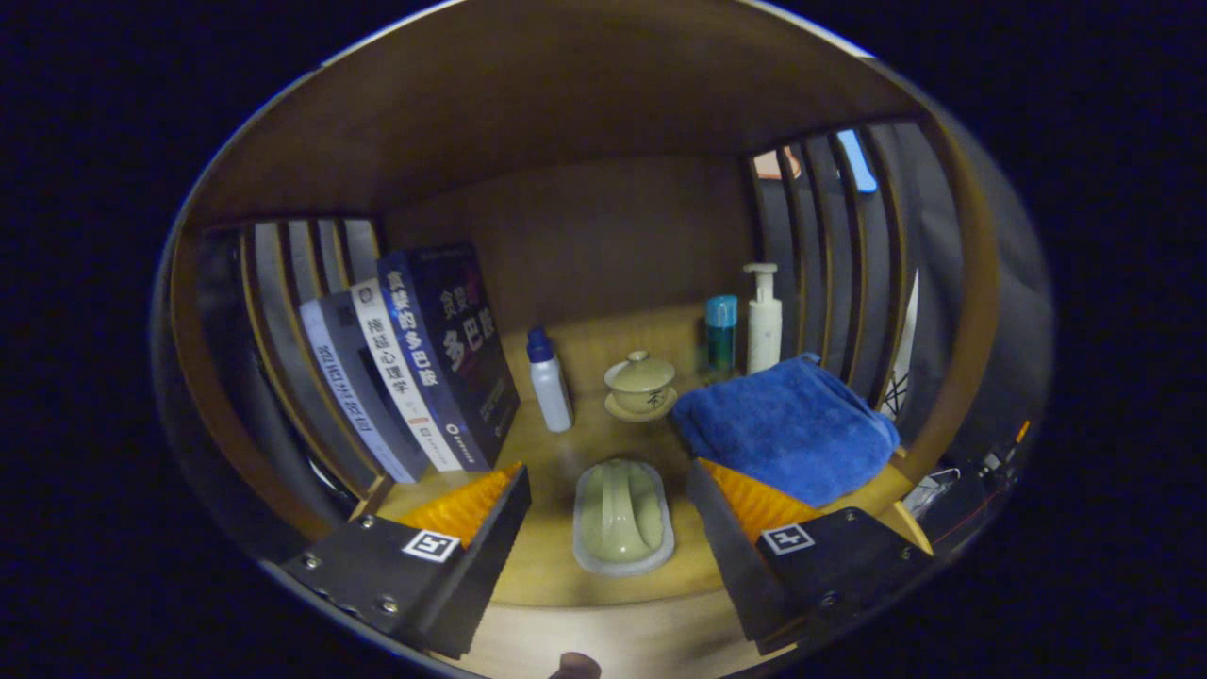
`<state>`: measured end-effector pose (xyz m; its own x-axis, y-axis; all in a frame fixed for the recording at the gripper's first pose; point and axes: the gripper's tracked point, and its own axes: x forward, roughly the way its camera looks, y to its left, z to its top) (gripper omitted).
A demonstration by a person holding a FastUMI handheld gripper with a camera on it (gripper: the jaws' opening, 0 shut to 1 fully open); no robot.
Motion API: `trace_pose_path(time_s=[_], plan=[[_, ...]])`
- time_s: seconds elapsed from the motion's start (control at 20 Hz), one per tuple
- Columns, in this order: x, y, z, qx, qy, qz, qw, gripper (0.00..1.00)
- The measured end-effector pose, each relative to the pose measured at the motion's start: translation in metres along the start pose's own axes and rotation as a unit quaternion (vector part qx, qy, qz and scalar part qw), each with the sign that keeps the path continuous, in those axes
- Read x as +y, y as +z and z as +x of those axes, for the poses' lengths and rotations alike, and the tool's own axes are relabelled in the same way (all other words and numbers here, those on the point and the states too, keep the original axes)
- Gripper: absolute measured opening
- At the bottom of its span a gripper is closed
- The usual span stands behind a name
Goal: Pull open the drawer, take out the items inside it, and place them on the countertop above the cabinet.
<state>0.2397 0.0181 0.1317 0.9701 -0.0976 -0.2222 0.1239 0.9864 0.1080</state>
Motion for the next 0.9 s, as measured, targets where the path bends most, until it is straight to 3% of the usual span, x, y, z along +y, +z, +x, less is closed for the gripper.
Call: trace_pose_path(time_s=[0.4,0.7,0.9], plan=[[0.005,0.013,-0.127,-0.061,0.004,-0.03,0.998,1.0],[0.006,-0.014,-0.208,-0.09,0.0,-0.069,0.994,1.0],[0.004,-0.047,-0.238,-0.093,0.004,-0.095,0.991,1.0]])
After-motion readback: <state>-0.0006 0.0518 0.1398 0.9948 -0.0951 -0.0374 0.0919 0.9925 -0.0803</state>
